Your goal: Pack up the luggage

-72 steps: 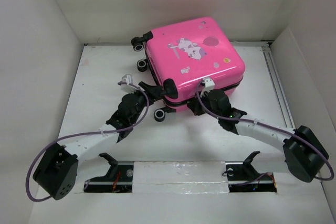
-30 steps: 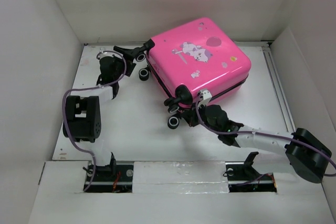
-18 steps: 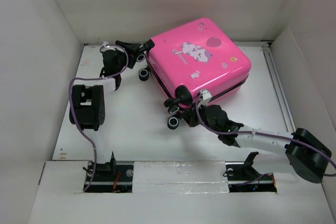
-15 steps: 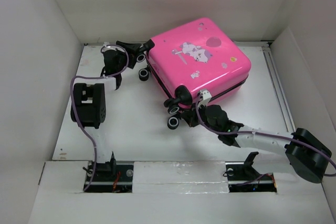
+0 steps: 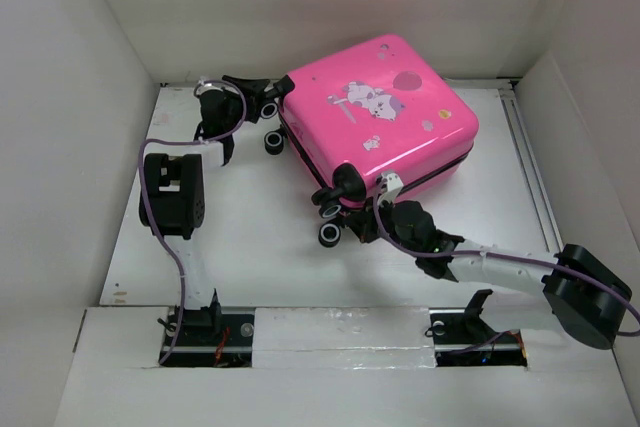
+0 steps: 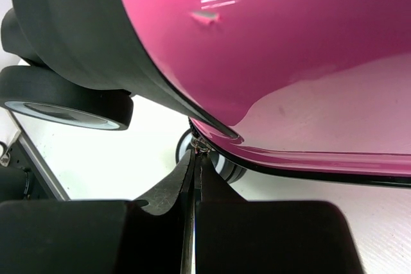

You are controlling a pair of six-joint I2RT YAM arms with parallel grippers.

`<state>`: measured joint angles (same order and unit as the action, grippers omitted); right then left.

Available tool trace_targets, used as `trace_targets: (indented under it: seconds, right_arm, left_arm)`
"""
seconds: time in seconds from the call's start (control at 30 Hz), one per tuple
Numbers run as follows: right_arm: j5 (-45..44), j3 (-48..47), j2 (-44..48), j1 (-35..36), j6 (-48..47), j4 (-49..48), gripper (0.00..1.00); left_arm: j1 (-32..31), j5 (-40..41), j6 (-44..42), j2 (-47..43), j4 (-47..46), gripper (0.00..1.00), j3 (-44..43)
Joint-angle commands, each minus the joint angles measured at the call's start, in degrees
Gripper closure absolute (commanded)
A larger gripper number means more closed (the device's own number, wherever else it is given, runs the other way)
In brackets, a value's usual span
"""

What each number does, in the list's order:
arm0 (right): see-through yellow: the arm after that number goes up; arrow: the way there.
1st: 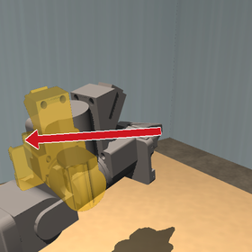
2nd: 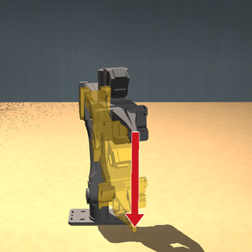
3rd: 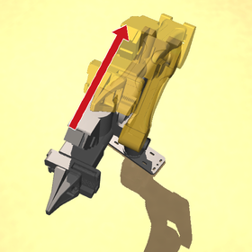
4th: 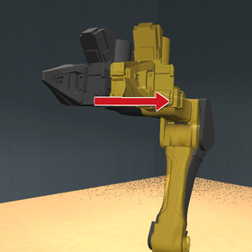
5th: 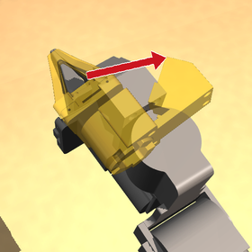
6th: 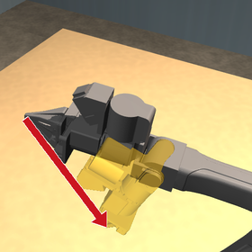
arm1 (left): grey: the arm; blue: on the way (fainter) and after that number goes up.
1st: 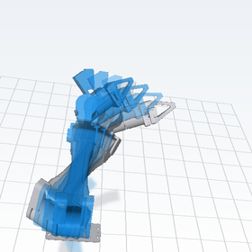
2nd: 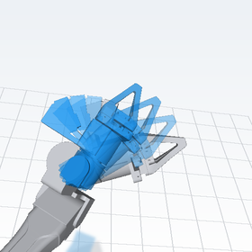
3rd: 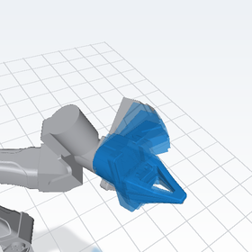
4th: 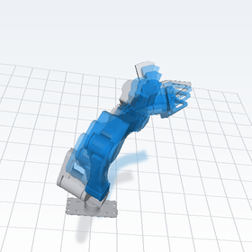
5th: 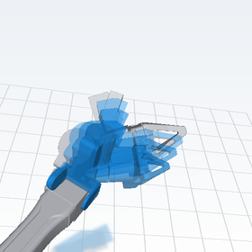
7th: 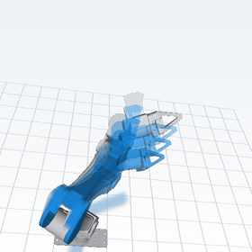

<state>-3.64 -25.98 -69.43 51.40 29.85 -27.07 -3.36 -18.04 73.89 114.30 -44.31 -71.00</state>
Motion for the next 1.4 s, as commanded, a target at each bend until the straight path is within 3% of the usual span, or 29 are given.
trace_targets:
  seconds: [0.0,0.07,0.1,0.23,0.27,0.47,0.7,0.83,0.93,0.97,1.07,1.1,1.13,1.17,1.37]
  right_arm:
    - [7.9,0.1,2.2,1.9,1.7,-4.4,1.00]
    - [7.9,0.1,2.2,1.9,1.7,-4.4,1.00]
    - [7.9,0.1,2.2,1.9,1.7,-4.4,1.00]
    - [6.6,0.1,2.2,1.9,1.2,-4.4,1.00]
    - [6.6,-0.4,2.7,1.9,1.2,-4.4,1.00]
    - [11.7,-1.7,3.2,-4.0,1.2,-2.8,1.00]
    - [21.7,-7.0,5.9,-19.8,0.6,0.6,1.00]
    - [26.3,-10.5,6.4,-29.1,-0.1,2.9,1.00]
    - [27.0,-8.8,5.9,-31.2,4.4,-3.0,1.00]
    - [25.7,-7.0,5.9,-30.0,4.4,-3.1,1.00]
    - [16.2,1.6,4.6,-22.7,6.8,-18.2,1.00]
    - [11.2,3.6,3.2,-19.5,3.5,-26.3,1.00]
    - [0.6,5.3,1.9,-13.1,1.2,-29.9,1.00]
    - [-3.2,7.4,0.1,-10.6,-0.4,-33.4,1.00]
    - [-26.1,8.0,-21.9,3.4,-8.1,-59.9,1.00]
  left_arm:
    - [-1.1,-1.5,1.8,-0.8,-3.9,0.36,0.5]
    - [-1.1,-1.5,2.4,-0.8,-5.3,0.37,1.1]
    - [-1.1,-1.5,3.1,-0.8,-5.3,0.42,1.1]
    - [-1.1,-2.8,4.4,0.4,-7.8,0.92,1.1]
    - [-1.1,-2.8,5.0,0.4,-7.8,1.00,1.1]
    - [0.9,0.5,1.3,-7.4,-10.1,1.00,9.5]
    - [2.4,3.5,-3.1,-25.5,-18.3,1.00,33.4]
    - [-0.3,4.1,-4.7,-35.6,-20.4,1.00,46.3]
    - [-1.2,3.5,-5.2,-43.7,-18.8,1.00,54.8]
    - [-1.2,3.5,-5.2,-45.6,-17.7,1.00,55.6]
    - [-2.6,3.5,-5.2,-53.4,-12.8,1.00,56.1]
    - [-3.6,3.5,-5.8,-55.1,-11.5,1.00,56.1]
    - [-5.4,5.0,-6.6,-57.9,-10.5,1.00,56.1]
    - [-6.3,5.0,-7.1,-59.2,-9.2,1.00,55.5]
    - [-16.2,11.8,-10.2,-61.2,-4.7,1.00,52.6]
